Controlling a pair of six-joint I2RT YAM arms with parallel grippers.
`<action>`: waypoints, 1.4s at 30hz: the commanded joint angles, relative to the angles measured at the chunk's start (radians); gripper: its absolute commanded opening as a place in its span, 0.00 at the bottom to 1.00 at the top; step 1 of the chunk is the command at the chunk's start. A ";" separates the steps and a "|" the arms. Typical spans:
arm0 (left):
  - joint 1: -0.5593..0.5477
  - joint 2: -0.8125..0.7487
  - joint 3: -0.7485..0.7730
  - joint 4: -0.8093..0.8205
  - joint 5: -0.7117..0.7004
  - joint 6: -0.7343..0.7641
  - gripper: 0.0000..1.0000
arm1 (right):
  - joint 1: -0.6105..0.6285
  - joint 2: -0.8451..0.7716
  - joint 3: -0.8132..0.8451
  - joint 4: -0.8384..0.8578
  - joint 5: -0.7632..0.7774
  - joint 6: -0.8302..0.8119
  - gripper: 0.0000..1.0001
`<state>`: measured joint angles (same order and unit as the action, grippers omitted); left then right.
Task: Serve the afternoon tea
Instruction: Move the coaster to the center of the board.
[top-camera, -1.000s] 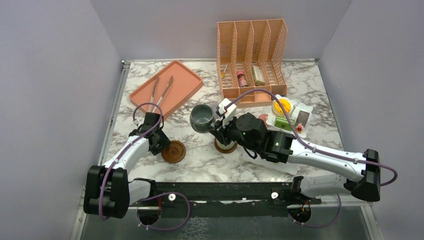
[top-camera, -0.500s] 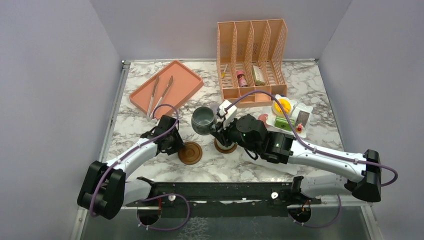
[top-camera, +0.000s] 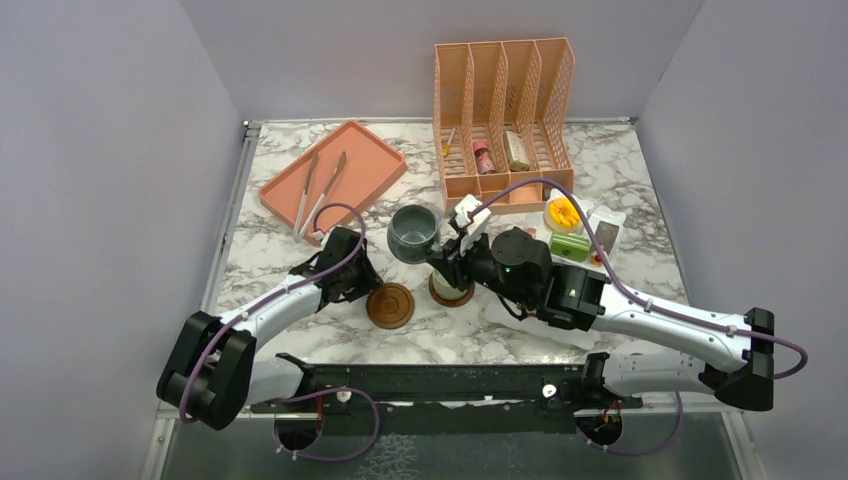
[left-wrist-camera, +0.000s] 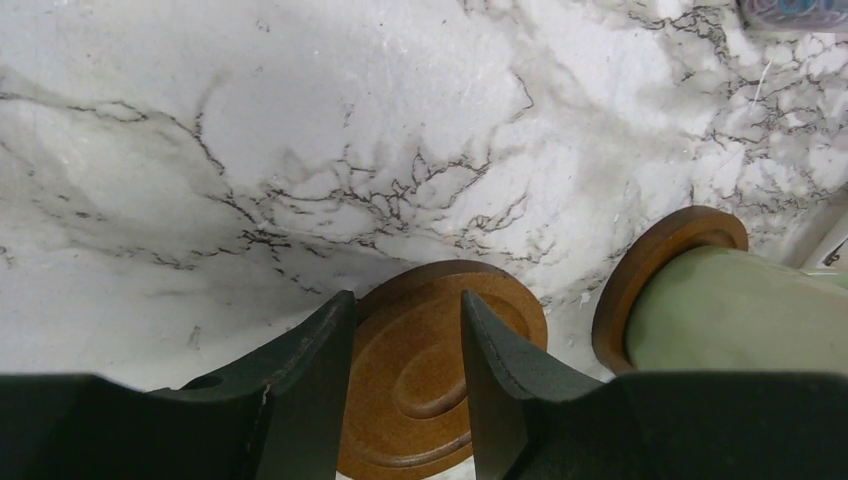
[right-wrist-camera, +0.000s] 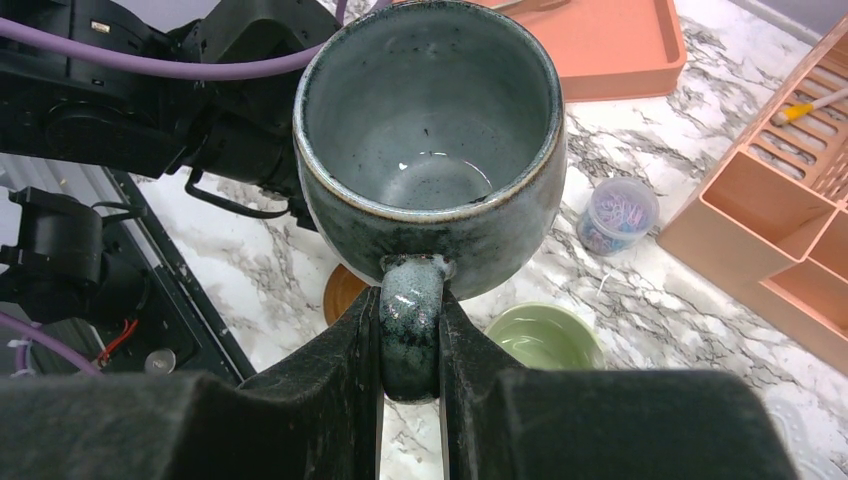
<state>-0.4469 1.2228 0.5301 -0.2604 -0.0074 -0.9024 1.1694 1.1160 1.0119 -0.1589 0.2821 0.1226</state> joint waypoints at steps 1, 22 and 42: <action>-0.009 0.053 0.024 0.066 0.038 0.000 0.44 | 0.001 -0.048 0.001 0.117 0.046 0.009 0.01; -0.141 -0.005 0.090 -0.155 0.067 0.052 0.46 | 0.001 -0.097 -0.016 0.130 0.067 -0.006 0.01; -0.246 -0.021 0.031 -0.224 0.043 -0.041 0.43 | 0.001 -0.152 -0.029 0.125 0.091 -0.017 0.01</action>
<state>-0.6758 1.1759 0.5755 -0.5236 0.0185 -0.9054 1.1694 1.0214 0.9588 -0.1604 0.3290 0.1219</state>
